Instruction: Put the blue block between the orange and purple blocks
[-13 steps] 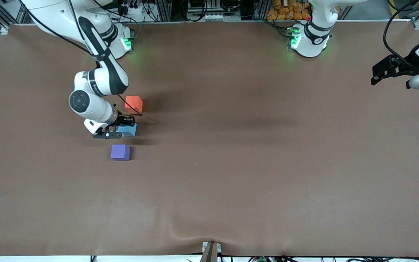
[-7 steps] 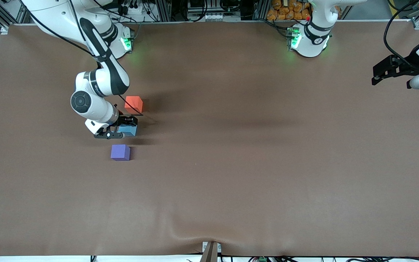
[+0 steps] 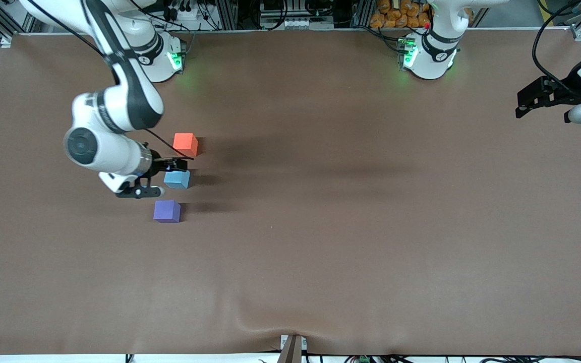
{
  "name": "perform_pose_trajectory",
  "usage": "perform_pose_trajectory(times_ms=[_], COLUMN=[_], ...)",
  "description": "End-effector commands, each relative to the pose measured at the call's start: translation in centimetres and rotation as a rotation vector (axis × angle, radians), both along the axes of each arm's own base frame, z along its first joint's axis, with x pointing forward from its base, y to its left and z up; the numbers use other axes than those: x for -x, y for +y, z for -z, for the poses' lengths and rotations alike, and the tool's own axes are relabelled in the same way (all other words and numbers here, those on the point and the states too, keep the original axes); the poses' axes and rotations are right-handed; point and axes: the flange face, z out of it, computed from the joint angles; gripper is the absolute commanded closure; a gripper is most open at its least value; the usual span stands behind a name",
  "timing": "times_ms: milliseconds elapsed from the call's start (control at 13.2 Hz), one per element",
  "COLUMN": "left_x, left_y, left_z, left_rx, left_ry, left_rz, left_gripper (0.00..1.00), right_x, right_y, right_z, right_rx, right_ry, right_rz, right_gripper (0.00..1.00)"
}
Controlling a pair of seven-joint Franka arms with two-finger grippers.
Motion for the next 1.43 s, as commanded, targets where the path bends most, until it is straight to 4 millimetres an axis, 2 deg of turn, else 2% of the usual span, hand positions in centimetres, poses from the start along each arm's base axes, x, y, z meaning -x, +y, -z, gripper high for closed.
perform_pose_trajectory(times_ms=[0,75,151,226,377,528,679,830,906,1208,1358], left_x=[-0.1,-0.1,-0.1,-0.1,-0.1,-0.1,-0.1,-0.1,-0.1,0.0,0.0], left_y=[0.2,0.1,0.1,0.2,0.1,0.1,0.2,0.2,0.2,0.2,0.2], left_z=[-0.2,-0.2,-0.2,-0.3,-0.3,-0.2,-0.2,0.0,0.0,-0.1,-0.1], left_rx=[-0.005,-0.005,-0.005,-0.005,-0.005,-0.005,-0.005,-0.005,-0.005,-0.005,-0.005], left_ry=[-0.009,-0.008,-0.009,-0.011,-0.011,-0.009,-0.009,-0.005,-0.005,-0.006,-0.006], left_rz=[-0.003,-0.003,-0.001,-0.004,-0.001,-0.001,-0.004,-0.004,-0.004,-0.006,-0.007], left_gripper=[0.00,0.00,0.00,0.00,0.00,0.00,0.00,0.00,0.00,0.00,0.00], right_x=[-3.3,-4.2,-5.0,-5.6,-5.7,-5.2,-4.5,-3.1,-2.2,0.3,2.0], right_y=[-0.7,-0.8,-2.7,-4.7,-5.9,-8.2,-9.6,-11.6,-11.5,-12.4,-11.8], right_z=[-7.6,-10.8,-13.6,-15.5,-19.5,-22.8,-24.3,-26.8,-28.0,-30.3,-30.4], right_rx=[-0.037,-0.039,-0.048,-0.058,-0.056,-0.016,0.089,0.096,0.100,0.133,0.159], right_ry=[-0.024,-0.069,-0.099,-0.100,-0.123,-0.124,-0.144,-0.164,-0.168,-0.197,-0.199], right_rz=[0.003,-0.001,0.014,0.036,0.033,0.051,0.060,0.082,0.076,0.152,0.150], right_gripper=[0.00,0.00,0.00,0.00,0.00,0.00,0.00,0.00,0.00,0.00,0.00])
